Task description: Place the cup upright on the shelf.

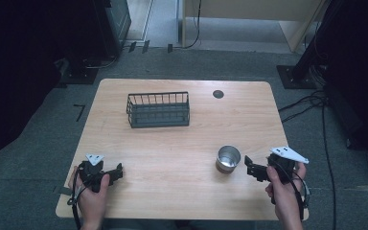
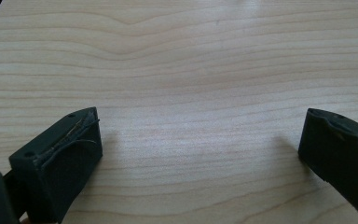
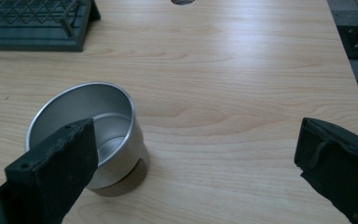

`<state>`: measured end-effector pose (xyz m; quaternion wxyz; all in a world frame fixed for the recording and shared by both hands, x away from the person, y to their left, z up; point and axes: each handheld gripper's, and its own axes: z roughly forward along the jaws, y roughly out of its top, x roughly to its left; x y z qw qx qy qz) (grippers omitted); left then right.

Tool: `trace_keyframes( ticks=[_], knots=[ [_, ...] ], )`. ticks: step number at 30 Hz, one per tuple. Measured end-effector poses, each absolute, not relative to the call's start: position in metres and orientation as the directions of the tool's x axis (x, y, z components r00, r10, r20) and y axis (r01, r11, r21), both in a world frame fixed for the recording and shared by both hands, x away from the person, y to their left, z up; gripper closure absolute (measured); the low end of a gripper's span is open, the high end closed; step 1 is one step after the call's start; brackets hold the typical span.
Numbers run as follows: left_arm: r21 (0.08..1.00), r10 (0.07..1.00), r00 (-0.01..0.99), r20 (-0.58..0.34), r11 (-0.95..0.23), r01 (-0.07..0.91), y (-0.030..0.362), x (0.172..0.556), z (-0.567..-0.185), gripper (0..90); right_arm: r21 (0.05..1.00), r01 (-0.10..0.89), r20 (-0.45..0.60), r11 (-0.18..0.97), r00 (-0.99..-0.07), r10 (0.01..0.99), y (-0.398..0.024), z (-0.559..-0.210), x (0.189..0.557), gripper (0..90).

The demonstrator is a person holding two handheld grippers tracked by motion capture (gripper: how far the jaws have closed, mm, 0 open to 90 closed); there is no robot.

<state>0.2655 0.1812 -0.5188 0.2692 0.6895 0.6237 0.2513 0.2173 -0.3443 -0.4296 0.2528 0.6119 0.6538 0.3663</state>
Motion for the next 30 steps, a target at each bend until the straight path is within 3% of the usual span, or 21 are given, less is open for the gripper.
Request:
trace_keyframes(
  ticks=[30],
  knots=[
    [0.685, 0.995, 0.096, 0.011, -0.077, 0.725, 0.181, 0.266, -0.519, 0.0, 0.762, 0.646, 0.122, 0.051, -0.22, 0.968, -0.297, -0.438, 0.234, 0.0]
  ],
)
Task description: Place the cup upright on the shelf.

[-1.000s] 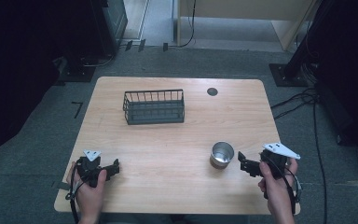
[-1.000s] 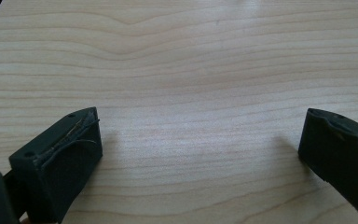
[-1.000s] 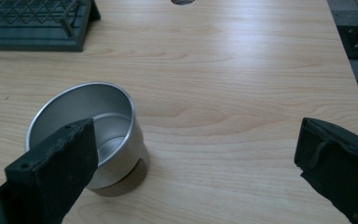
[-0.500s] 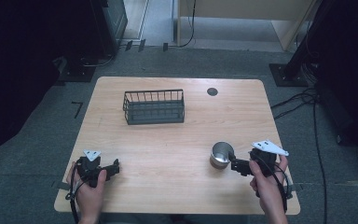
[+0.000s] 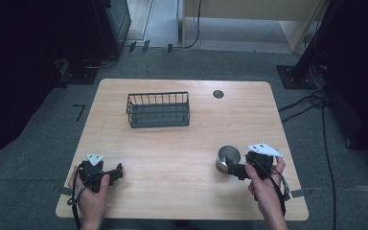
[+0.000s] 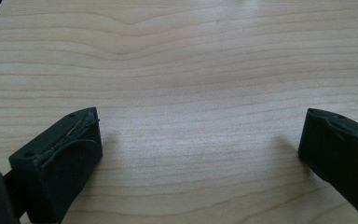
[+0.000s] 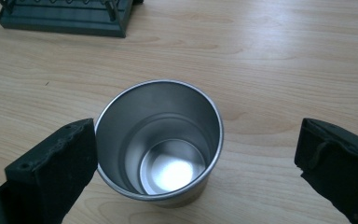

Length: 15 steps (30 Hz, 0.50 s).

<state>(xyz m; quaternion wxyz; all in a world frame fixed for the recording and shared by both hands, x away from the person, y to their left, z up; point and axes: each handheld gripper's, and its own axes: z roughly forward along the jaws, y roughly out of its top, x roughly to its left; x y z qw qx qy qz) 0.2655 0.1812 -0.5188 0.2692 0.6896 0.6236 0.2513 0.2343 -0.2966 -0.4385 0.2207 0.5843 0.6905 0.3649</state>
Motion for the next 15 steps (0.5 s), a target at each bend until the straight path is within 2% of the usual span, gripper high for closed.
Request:
trace_keyframes(
  ticks=[15],
  knots=[
    [0.685, 0.995, 0.096, 0.011, -0.077, 0.725, 0.181, 0.265, -0.519, 0.0, 0.745, 0.662, 0.111, 0.084, -0.247, 0.963, -0.278, -0.45, 0.243, 0.0]
  ],
)
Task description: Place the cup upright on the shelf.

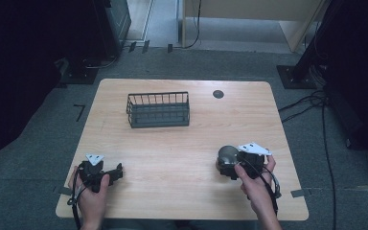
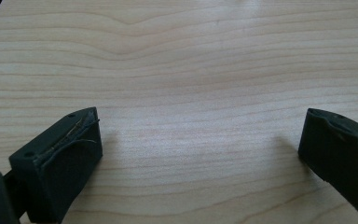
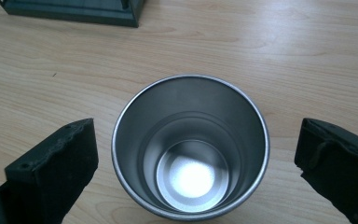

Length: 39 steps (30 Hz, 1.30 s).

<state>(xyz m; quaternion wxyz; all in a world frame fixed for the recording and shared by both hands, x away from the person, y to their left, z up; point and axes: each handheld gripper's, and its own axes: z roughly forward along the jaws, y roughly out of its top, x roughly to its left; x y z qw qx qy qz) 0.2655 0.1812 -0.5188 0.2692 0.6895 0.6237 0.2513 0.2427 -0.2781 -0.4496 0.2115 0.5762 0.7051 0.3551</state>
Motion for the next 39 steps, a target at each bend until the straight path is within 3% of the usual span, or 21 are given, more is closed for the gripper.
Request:
trace_keyframes(
  ticks=[22, 31, 39],
  knots=[
    [0.685, 0.995, 0.096, 0.011, -0.077, 0.724, 0.181, 0.266, -0.519, 0.0, 0.687, 0.714, 0.04, 0.138, -0.226, 0.973, -0.264, -0.47, 0.254, 0.0],
    [0.685, 0.995, 0.096, 0.011, -0.078, 0.724, 0.181, 0.266, -0.519, 0.0, 0.693, 0.7, -0.006, 0.17, -0.23, 0.973, -0.26, -0.474, 0.255, 12.8],
    [0.685, 0.995, 0.096, 0.011, -0.077, 0.725, 0.181, 0.266, -0.519, 0.0, 0.704, 0.687, -0.002, 0.181, -0.253, 0.967, -0.26, -0.472, 0.254, 14.1]
  ],
)
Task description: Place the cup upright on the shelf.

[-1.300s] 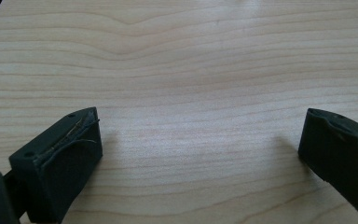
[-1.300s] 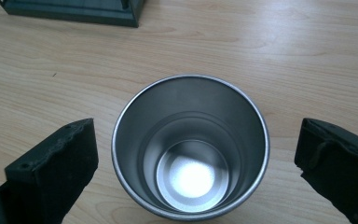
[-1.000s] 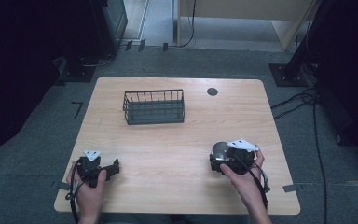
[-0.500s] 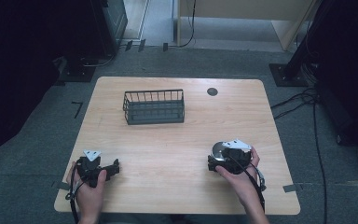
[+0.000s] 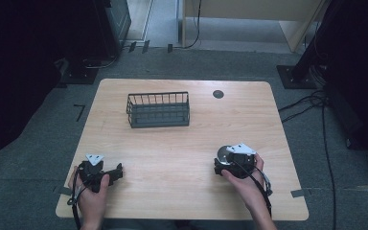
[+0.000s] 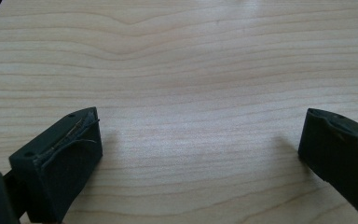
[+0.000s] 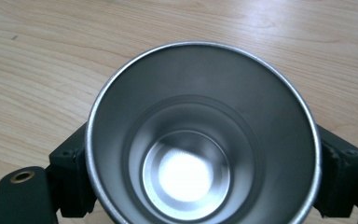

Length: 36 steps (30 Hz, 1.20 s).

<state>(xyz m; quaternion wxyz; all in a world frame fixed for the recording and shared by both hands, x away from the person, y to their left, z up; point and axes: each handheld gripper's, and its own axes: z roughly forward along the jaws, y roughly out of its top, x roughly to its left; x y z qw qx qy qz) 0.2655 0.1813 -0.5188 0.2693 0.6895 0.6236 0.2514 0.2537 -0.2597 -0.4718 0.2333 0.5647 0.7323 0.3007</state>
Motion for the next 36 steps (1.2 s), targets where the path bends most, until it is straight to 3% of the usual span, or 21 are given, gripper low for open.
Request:
trace_keyframes(
  ticks=[36],
  knots=[
    [0.686, 0.995, 0.095, 0.01, -0.076, 0.724, 0.181, 0.266, -0.519, 0.0, 0.751, 0.607, -0.009, 0.26, -0.384, 0.923, -0.218, -0.431, 0.275, 15.0]
  ],
)
